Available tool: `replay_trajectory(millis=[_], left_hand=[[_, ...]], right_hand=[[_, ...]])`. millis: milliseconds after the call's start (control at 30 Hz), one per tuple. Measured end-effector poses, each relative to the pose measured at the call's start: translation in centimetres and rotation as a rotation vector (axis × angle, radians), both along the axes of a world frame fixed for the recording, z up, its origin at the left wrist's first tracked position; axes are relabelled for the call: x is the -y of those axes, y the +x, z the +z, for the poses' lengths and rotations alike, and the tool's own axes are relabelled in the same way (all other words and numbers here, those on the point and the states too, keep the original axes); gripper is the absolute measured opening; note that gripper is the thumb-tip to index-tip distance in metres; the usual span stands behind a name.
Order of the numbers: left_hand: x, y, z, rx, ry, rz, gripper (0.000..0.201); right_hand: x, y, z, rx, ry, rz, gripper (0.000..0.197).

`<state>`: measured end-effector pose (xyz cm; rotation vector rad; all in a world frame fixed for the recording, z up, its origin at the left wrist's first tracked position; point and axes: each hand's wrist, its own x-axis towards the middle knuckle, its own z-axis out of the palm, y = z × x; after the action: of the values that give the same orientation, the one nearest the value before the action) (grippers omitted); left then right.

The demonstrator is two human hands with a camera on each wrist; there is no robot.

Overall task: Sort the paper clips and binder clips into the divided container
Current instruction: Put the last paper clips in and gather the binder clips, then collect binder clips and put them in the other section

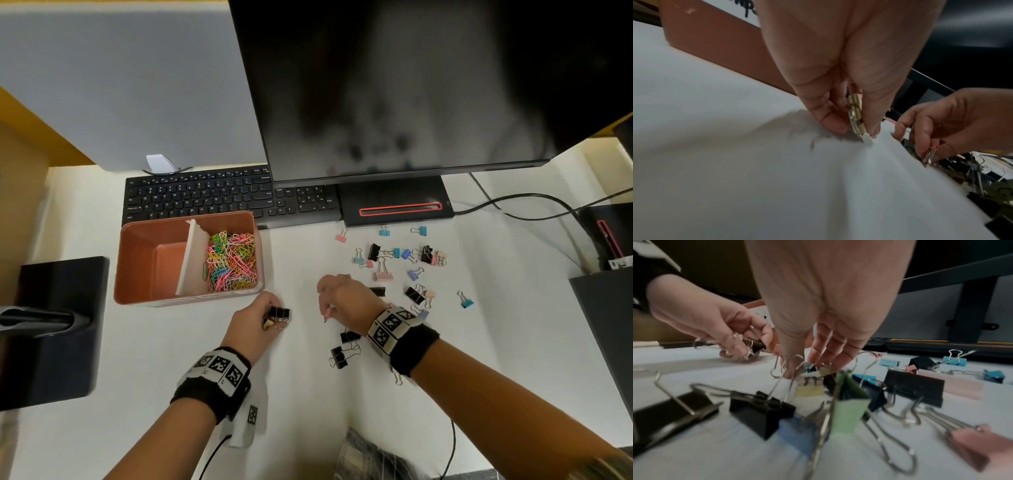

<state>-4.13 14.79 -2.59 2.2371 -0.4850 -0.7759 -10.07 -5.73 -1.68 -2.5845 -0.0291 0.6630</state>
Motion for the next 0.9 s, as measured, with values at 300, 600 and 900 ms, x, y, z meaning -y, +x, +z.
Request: replay_trajectory(millis=[300, 600, 900], left_hand=[[-2.7, -0.2, 4.2, 0.003, -0.035, 0.018, 0.029], [-9.7, 7.1, 10.4, 0.192, -0.071, 0.502, 0.032], [-10.7, 9.9, 11.3, 0.198, 0.017, 0.418, 0.038]], right_hand=[[-0.4, 0.4, 0.3, -0.012, 0.04, 0.02, 0.012], [-9.7, 9.7, 9.5, 0.349, 0.395, -0.082, 0.006], [-13.4, 13.3, 9.5, 0.262, 0.491, -0.276, 0.03]])
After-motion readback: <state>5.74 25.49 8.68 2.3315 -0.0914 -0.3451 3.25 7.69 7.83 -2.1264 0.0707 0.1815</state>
